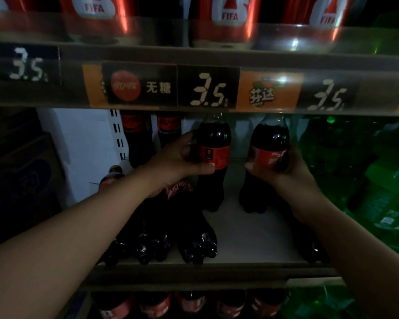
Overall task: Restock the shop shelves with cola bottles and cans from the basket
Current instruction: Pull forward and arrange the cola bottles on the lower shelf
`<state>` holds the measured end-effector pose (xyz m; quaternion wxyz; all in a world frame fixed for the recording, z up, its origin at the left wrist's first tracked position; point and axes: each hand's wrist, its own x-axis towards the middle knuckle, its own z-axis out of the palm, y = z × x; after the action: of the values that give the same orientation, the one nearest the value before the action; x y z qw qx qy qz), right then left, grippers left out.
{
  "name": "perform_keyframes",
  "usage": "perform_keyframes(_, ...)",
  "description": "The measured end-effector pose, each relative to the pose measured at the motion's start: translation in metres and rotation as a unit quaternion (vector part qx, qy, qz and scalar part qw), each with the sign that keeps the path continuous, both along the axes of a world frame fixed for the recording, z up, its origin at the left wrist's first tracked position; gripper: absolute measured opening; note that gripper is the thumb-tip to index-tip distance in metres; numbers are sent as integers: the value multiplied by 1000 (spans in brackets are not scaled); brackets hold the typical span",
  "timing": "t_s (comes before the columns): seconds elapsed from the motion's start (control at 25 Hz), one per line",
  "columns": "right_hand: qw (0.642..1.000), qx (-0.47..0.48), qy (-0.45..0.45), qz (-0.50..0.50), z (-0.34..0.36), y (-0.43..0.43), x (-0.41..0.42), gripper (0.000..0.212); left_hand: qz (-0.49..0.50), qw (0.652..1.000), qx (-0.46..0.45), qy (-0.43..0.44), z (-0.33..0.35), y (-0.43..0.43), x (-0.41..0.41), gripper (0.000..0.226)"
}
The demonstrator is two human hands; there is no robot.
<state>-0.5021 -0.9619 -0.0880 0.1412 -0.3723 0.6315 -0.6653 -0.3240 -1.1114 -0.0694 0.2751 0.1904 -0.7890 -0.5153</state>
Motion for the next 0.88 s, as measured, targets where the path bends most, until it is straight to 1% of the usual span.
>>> perform_keyframes(0.12, 999, 14, 40, 6, -9, 2, -2, 63, 10, 999, -18, -36, -10, 3, -3, 68)
perform_keyframes(0.24, 997, 15, 72, -33, -16, -7, 7, 65, 55, 998, -27, -22, -13, 7, -7, 64)
perform_keyframes(0.32, 995, 20, 84, -48, -20, -10, 9, 74, 71, 997, -30, -18, -12, 9, -7, 66)
perform_keyframes(0.36, 995, 19, 85, -46, -20, -9, 7, 76, 78, 996, -33, -18, -13, 10, -8, 68)
perform_keyframes(0.44, 997, 12, 71, -15, -20, -3, 2, 70, 97, 994, -53, -23, -14, 13, -10, 73)
perform_keyframes(0.52, 997, 19, 72, 21, -21, 3, -3, 66, 122, 989, -77, -29, -16, 16, -14, 84)
perform_keyframes(0.6, 996, 21, 86, 26, -23, 3, -4, 69, 136, 987, -83, -23, -19, 19, -19, 91)
perform_keyframes(0.72, 996, 16, 90, 12, -24, -1, 0, 77, 91, 992, -75, -40, -21, 15, -18, 94)
perform_keyframes(0.8, 995, 26, 89, 26, -23, -1, -2, 78, 53, 997, -39, -50, -21, 10, -13, 85)
perform_keyframes(0.88, 994, 46, 91, 41, -22, 3, -6, 77, 32, 999, -2, -40, -21, 7, -9, 72)
